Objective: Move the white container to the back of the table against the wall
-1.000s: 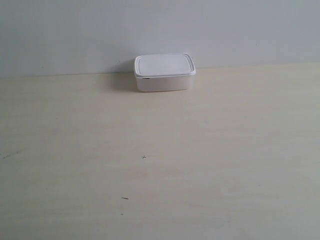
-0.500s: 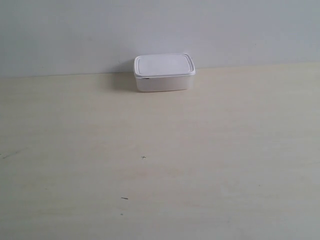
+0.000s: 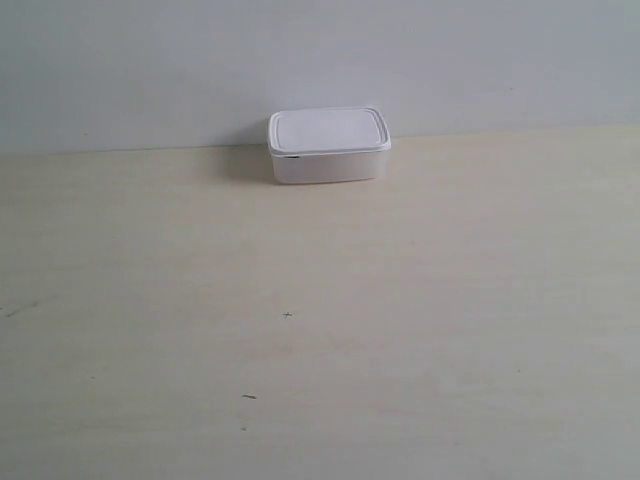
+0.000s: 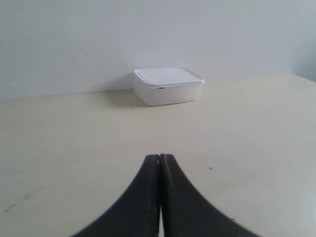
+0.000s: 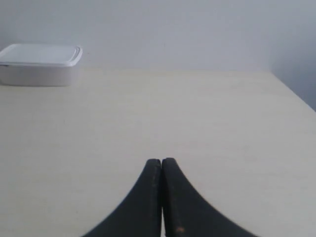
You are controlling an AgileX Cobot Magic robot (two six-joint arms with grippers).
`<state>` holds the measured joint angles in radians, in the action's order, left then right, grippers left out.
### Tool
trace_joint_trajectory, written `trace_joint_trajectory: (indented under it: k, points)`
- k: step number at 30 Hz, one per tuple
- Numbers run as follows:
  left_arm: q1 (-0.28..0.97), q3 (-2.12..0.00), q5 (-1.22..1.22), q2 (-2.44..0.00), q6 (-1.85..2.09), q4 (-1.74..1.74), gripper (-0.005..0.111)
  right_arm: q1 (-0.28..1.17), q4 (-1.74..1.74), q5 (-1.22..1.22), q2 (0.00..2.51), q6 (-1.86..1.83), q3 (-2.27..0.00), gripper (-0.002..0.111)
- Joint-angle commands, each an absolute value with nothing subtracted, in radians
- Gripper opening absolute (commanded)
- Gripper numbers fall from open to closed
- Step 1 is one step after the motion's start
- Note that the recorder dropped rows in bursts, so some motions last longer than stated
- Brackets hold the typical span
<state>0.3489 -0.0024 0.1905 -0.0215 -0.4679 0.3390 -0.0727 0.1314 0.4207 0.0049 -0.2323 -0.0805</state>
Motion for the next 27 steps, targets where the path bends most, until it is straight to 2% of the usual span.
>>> trace_joint_trajectory:
  k: [1, 8, 27]
  points:
    - [0.349, 0.0, 0.184, 0.0, -0.475, 0.333, 0.0, -0.078, 0.117, 0.374, 0.0, -0.237, -0.011, 0.0]
    - [0.349, 0.0, 0.213, 0.0, -0.475, 0.333, 0.0, -0.078, 0.137, 0.305, 0.0, -0.235, 0.0, 0.0]
    - [0.349, 0.0, 0.262, 0.0, -0.475, 0.341, 0.0, -0.078, 0.166, 0.3, 0.0, -0.235, 0.0, 0.0]
